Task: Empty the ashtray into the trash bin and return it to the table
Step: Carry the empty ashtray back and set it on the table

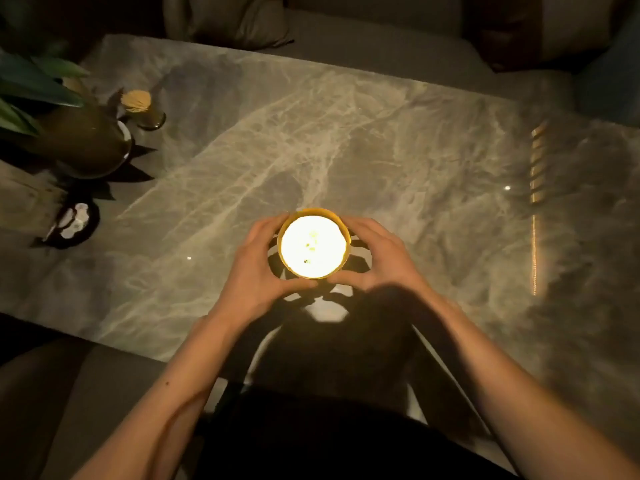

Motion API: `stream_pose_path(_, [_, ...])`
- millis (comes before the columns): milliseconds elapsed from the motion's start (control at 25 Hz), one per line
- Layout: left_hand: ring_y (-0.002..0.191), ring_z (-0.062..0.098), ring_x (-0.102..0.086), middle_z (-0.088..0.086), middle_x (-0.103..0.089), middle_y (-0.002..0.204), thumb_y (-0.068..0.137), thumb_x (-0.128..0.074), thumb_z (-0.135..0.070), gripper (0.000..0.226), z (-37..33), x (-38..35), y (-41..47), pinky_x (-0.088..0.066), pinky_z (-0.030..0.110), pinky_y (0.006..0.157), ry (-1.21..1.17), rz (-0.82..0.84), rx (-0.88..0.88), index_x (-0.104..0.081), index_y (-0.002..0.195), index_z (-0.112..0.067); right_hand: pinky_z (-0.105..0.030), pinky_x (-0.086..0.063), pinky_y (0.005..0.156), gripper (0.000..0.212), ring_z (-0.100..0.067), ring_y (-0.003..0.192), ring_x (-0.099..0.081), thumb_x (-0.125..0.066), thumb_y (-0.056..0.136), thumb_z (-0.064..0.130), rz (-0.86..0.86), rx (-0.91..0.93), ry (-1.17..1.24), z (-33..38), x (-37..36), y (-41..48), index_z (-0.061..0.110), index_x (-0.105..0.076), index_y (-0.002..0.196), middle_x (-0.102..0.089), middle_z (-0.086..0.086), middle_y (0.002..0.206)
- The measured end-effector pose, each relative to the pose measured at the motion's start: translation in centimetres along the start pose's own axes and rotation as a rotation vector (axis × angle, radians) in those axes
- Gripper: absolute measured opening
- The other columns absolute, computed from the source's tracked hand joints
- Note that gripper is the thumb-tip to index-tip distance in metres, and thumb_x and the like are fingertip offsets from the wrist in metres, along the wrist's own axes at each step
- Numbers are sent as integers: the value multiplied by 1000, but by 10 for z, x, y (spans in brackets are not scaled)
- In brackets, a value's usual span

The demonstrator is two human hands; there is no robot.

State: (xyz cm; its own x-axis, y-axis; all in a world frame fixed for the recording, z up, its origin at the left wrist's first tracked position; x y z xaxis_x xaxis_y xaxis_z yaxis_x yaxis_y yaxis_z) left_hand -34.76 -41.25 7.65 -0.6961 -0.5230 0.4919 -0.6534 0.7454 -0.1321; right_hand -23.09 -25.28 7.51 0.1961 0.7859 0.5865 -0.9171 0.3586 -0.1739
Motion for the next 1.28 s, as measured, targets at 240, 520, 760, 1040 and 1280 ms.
stream_pose_path(240, [114, -18, -43, 5, -48, 132, 48, -85, -50, 103, 79, 126, -12, -37, -1, 89, 36, -43, 1, -48, 135, -10, -23, -44, 103, 84, -6, 116, -53, -87, 66, 30, 60, 20, 4, 87, -104, 64, 21, -48, 139, -54, 2, 133])
stream_pose_path(520, [119, 19, -48, -9, -42, 125, 46, -88, -45, 104, 145, 212, -49, -42, 18, 93, -9, -176, 50, -46, 136, -14, -35, -45, 105, 88, -15, 120, -52, -85, 66, 39, 227, 117, -64, 150, -198, 117, 15, -45, 141, -53, -3, 135])
stream_pose_path(760, [121, 21, -51, 6, -46, 137, 45, -94, -32, 108, 207, 247, -90, -49, 35, 94, 16, -298, 219, -45, 139, -12, -36, -48, 102, 90, -18, 116, -55, -88, 62, 34, 334, 151, -74, 181, -267, 132, 13, -46, 139, -55, -6, 131])
stream_pose_path(1040, [117, 13, -45, 5, -44, 135, 46, -90, -33, 104, 265, 267, -120, -39, 8, 90, -57, -404, 279, -43, 137, -14, -33, -45, 99, 90, -22, 113, -53, -89, 60, 31, 408, 207, -162, 203, -327, 152, 7, -47, 136, -55, -12, 124])
stream_pose_path(1280, [111, 5, -40, 9, -42, 127, 45, -90, -33, 104, 309, 290, -123, -33, -3, 86, 9, -486, 276, -44, 135, -7, -17, -30, 96, 93, -24, 119, -48, -88, 61, 32, 441, 243, -234, 218, -371, 181, 8, -45, 139, -52, -12, 126])
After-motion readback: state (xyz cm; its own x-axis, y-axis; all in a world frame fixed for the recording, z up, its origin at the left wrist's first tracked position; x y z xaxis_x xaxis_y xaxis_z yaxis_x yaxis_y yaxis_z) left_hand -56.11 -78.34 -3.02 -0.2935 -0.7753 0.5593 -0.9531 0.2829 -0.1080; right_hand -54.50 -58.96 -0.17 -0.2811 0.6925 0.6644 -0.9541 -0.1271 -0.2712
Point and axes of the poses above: each hand's wrist, its own y-axis towards the middle knuckle, its own x-axis out of the back of the hand, z = x × y, the point moved 4 cm from there along y, towards the middle knuckle
